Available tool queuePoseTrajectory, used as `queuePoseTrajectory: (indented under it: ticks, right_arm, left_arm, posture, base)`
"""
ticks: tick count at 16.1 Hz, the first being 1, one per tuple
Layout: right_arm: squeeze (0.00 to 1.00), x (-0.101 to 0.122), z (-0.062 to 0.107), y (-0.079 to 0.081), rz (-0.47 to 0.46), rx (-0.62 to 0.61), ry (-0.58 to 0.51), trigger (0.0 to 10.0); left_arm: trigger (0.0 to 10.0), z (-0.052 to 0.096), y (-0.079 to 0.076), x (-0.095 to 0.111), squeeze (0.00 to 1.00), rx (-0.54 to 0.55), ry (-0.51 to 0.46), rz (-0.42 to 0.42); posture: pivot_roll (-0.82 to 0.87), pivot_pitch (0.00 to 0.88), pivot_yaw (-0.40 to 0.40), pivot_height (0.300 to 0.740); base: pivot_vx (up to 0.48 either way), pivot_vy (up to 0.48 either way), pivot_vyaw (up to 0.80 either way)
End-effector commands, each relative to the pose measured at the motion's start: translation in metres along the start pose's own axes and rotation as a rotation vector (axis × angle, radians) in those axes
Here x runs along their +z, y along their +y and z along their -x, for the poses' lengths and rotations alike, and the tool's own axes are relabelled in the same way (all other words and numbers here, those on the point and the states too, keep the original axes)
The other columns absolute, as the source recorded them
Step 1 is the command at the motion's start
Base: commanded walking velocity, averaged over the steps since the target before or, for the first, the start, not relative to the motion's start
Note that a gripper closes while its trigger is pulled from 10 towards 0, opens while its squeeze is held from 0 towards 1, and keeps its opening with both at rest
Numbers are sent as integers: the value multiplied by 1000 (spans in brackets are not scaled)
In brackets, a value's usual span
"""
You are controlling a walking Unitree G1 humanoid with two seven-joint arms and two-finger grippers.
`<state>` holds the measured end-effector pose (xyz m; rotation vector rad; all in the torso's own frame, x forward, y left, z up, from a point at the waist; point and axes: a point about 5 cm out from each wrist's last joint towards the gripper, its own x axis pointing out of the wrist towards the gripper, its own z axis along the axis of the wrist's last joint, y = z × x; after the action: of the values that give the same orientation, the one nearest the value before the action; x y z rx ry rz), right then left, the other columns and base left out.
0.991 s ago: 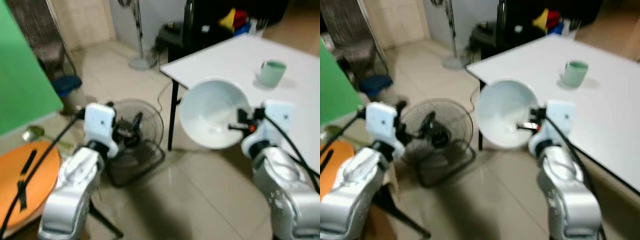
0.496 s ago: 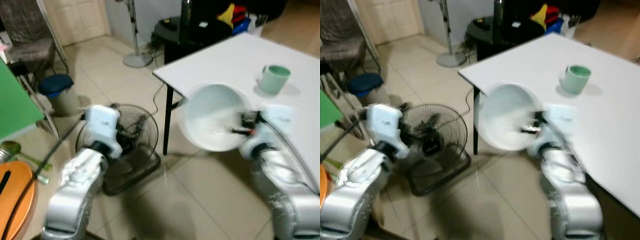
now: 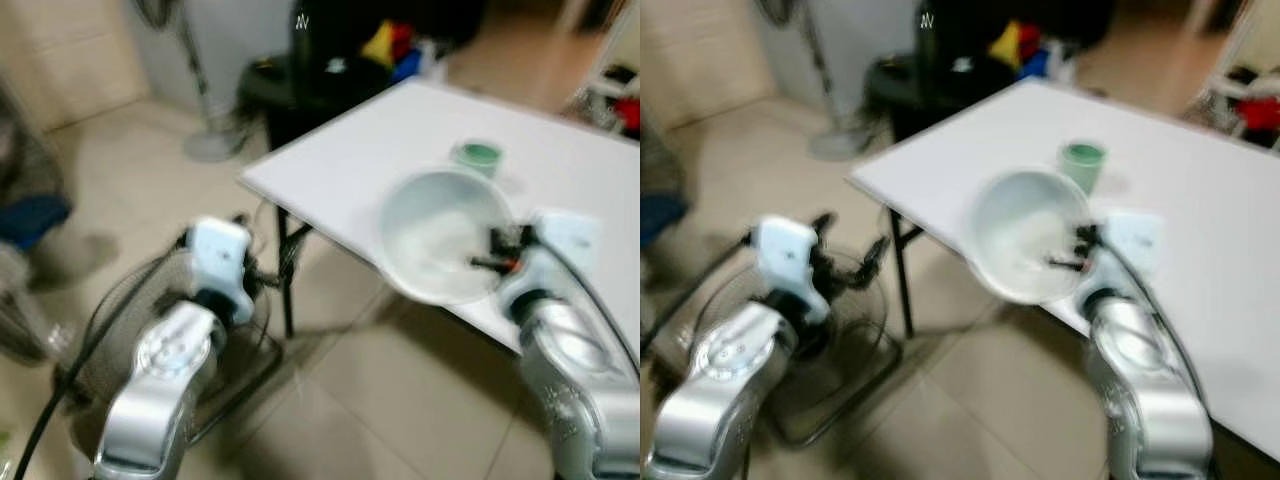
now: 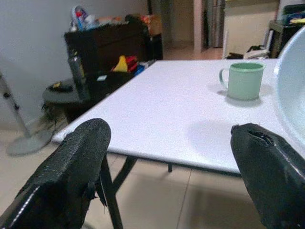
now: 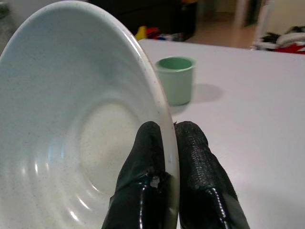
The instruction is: Setting the table
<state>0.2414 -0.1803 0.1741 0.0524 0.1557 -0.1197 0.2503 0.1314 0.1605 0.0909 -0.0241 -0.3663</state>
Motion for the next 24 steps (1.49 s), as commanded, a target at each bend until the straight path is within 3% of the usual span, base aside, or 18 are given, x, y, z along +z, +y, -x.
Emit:
queuePoseTrajectory:
  ticks: [1,24]
  right_arm:
    - [0,8,1,14,-24,66,-39,10000]
    - [0,13,0,17,-54,94,-66,10000]
  left_arm:
    - [10000,2,11,-2,0,32,8,-26]
    - [10000,-2,15,-4,0,42,-5,-8]
  posture:
    - [46,0,44,740]
    - [43,0,45,740]
  base:
    - [330,0,0]
    - [332,0,-55]
